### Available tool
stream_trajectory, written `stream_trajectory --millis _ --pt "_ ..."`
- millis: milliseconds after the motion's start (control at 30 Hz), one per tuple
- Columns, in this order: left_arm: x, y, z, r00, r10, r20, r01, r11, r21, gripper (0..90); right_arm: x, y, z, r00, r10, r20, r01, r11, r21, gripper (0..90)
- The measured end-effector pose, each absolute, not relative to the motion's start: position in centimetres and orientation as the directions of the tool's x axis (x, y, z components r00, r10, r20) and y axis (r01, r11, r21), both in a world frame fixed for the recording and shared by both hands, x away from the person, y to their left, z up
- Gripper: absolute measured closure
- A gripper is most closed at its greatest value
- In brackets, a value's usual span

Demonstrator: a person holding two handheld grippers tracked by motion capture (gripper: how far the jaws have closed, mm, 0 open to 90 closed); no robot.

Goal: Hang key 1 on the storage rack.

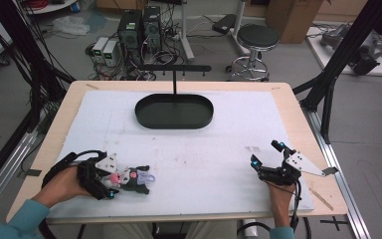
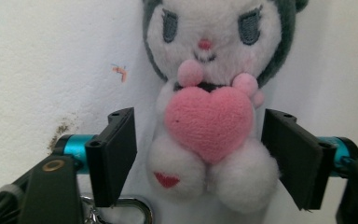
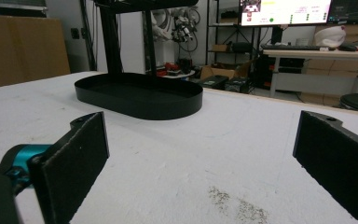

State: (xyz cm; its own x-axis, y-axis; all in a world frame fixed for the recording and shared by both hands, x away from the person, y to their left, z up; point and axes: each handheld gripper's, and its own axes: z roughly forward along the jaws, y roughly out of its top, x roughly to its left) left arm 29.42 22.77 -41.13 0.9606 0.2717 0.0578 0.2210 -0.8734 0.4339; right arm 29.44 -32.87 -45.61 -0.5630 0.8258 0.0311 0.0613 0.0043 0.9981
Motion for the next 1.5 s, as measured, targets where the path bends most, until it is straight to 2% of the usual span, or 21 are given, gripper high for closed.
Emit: stream_trajectory --millis 167,367,667,967,1300,1500 --pt "29.3 22.7 -41.2 0.966 0.251 0.061 0.203 -0.882 0.425 46.5 29.4 -32.9 -45.6 -0.563 0.826 0.031 0.061 0.004 0.998 2.6" --pt "29.3 22.6 -41.2 0.962 0.266 0.063 0.216 -0.881 0.421 50.1 29.4 -32.9 -45.6 -0.563 0.826 0.031 0.061 0.004 0.998 2.6" --pt "29.3 22.7 -40.9 0.952 0.295 0.082 0.226 -0.858 0.462 51.6 29.5 -32.9 -45.6 -0.562 0.826 0.027 0.059 0.008 0.998 2.6" --pt "29.7 23.2 -39.1 0.922 0.374 0.103 0.243 -0.764 0.598 51.7 29.4 -32.9 -45.6 -0.564 0.825 0.033 0.065 0.004 0.998 2.6" --pt "30.4 23.9 -36.9 0.875 0.48 0.059 0.299 -0.632 0.715 51.8 29.5 -32.9 -45.6 -0.563 0.826 0.024 0.056 0.009 0.998 2.6" --pt "30.9 24.0 -36.2 0.851 0.524 0.04 0.326 -0.587 0.741 51.8 29.5 -32.9 -45.6 -0.563 0.826 0.024 0.056 0.009 0.998 2.6"
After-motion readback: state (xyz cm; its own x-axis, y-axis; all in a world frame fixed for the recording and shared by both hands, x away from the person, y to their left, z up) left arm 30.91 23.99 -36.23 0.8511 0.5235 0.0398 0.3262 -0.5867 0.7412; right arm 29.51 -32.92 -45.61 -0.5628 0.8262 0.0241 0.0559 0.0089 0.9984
